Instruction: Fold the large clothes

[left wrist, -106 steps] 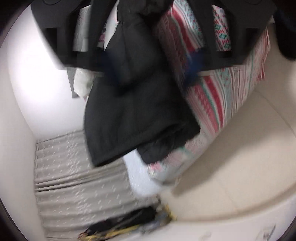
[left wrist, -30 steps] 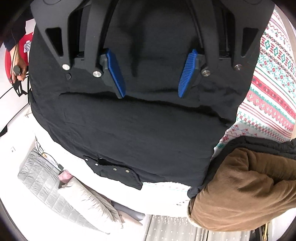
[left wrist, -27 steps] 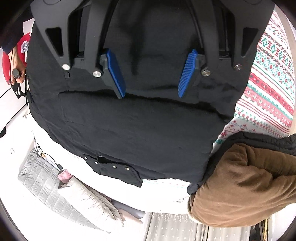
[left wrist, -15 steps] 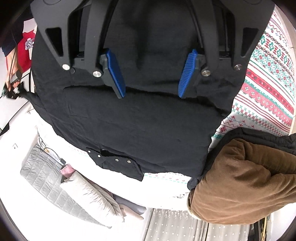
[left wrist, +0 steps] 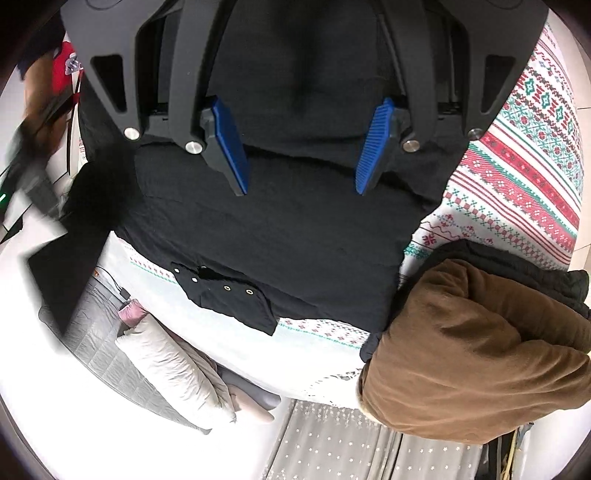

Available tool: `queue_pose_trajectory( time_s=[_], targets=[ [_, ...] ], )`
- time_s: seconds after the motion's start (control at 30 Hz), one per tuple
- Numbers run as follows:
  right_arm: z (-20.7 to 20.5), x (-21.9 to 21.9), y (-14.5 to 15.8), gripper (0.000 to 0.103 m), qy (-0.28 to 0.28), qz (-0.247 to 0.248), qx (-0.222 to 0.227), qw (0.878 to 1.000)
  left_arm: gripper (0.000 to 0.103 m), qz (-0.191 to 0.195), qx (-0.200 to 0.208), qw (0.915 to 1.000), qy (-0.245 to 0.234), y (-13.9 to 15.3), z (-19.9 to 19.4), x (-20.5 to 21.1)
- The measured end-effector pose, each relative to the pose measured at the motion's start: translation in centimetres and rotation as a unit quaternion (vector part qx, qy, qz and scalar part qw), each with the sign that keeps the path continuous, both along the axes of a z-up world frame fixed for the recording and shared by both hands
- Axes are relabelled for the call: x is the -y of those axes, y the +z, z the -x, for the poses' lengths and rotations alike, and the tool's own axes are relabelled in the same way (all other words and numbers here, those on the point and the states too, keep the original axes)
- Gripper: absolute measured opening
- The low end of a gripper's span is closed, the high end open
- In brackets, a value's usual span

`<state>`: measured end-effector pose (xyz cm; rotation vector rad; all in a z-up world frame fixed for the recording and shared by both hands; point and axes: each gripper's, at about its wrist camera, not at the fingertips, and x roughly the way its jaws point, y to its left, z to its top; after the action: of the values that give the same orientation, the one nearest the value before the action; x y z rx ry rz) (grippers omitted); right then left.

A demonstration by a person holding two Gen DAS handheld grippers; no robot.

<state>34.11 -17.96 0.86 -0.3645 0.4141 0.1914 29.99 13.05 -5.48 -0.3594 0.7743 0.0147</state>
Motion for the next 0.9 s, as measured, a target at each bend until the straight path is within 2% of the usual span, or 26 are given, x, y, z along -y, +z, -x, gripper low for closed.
queue_pose_trajectory(
  time_s=[0.07,0.1,0.13,0.17,0.2,0.23,0.33,0.4,0.47,0.53,0.6,0.67,0.73,0.8,0.87,0.9],
  targets=[
    [-0.1,-4.5,-4.3,0.01,0.034,0.049,-0.065,0.996,0.061,-0.002,-0.002,1.0,0.003,-0.2,0.0,-0.3],
    [-0.1,-6.9,-7.0,0.011,0.045,0.091,-0.102,0.99,0.061,-0.002,-0.004,1.0,0.005,-0.3,0.0,-0.5],
    [0.0,-8.1,-8.5,0.014,0.048,0.117,-0.122,0.984,0.061,-0.001,-0.007,1.0,0.006,-0.4,0.0,-0.7],
    [0.5,-9.6,-10.3,0.014,0.047,0.161,-0.127,0.978,0.061,0.004,-0.01,0.9999,0.008,-0.4,0.0,-1.0],
    [1.3,-10.7,-11.1,0.014,0.044,0.201,-0.099,0.974,0.061,0.012,-0.011,0.9998,0.01,-0.4,0.0,-1.2],
    [1.7,-10.6,-11.3,0.014,0.045,0.209,-0.091,0.973,0.061,0.018,-0.011,0.9997,0.01,-0.4,0.0,-1.4],
    [1.5,-9.7,-9.6,0.018,0.067,0.155,-0.129,0.977,0.061,0.022,-0.008,0.9997,0.008,-0.2,0.0,-1.6],
    [1.7,-8.8,-8.4,0.021,0.111,0.125,-0.178,0.97,0.061,0.026,-0.008,0.9996,0.006,-0.1,0.1,-1.6],
    [1.8,-7.8,-7.5,0.025,0.151,0.109,-0.197,0.962,0.061,0.03,-0.009,0.9995,0.003,0.0,0.1,-1.6],
    [2.1,-6.5,-5.7,0.032,0.174,0.066,-0.21,0.96,0.061,0.03,-0.008,0.9995,-0.001,0.1,0.0,-1.4],
    [1.0,-4.2,-3.9,0.043,0.159,-0.001,-0.22,0.962,0.061,0.027,-0.011,0.9996,-0.004,-0.1,-0.1,-1.1],
    [-1.9,-0.9,-2.4,0.045,0.118,-0.077,-0.23,0.963,0.061,0.026,-0.016,0.9995,-0.007,-0.3,-0.2,-0.8],
    [-5.0,2.8,-2.5,0.045,0.065,-0.132,-0.25,0.957,0.061,0.021,-0.022,0.9994,-0.012,-0.6,-0.3,-0.5],
    [-6.1,4.4,-4.5,0.045,0.001,-0.145,-0.302,0.942,0.061,0.01,-0.032,0.9993,-0.016,-1.1,-0.4,-0.2],
    [-7.4,5.8,-8.5,0.045,-0.031,-0.12,-0.365,0.923,0.061,0.001,-0.043,0.999,-0.013,-1.7,-0.6,-0.2],
    [-7.2,5.8,-8.7,0.045,-0.019,-0.119,-0.36,0.925,0.061,-0.001,-0.049,0.9987,-0.011,-2.1,-0.6,-0.4]
  ],
)
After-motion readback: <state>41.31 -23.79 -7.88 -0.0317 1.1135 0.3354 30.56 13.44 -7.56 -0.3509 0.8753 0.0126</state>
